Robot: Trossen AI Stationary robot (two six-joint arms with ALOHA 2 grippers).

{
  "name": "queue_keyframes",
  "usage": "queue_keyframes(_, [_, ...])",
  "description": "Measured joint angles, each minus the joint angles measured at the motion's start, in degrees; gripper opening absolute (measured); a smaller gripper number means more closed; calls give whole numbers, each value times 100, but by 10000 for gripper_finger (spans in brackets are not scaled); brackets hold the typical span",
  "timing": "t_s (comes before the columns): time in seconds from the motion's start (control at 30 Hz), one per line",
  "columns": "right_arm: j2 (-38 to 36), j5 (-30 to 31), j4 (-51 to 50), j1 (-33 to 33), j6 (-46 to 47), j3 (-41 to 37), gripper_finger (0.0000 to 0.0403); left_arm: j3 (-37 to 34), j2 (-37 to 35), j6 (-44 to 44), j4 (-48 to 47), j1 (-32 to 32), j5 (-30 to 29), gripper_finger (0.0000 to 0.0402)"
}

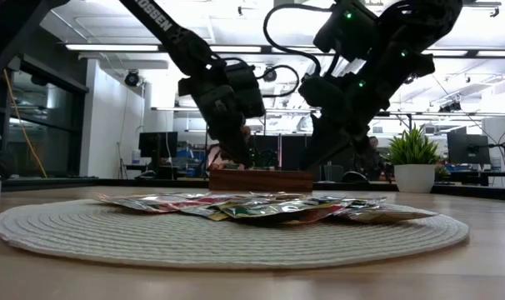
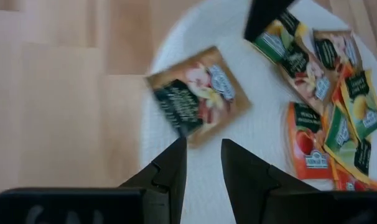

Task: Pick & Place Tea
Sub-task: Put the brown tea bag into the middle section of the wooden organizer

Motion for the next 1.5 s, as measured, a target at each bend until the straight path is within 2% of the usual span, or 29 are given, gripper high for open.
queue_keyframes(0.33, [89,-252,162,-217,-356,0,0,1,2,-133,122,-288,-384,98])
queue_keyframes(0.63, [606,-311,807,-211,-97,-4,0,1,2,-137,5,-262,-705,98])
queue_keyframes(1.0, [860,-529,926,-200,12,-3,0,1,6,-142,-88,-264,-985,98])
queue_keyframes(1.33, [861,-539,816,-200,13,2,0,1,6,-315,-73,-277,-789,98])
queue_keyframes(1.5, [861,-536,800,-200,15,2,0,1,8,-705,-7,-268,-808,99])
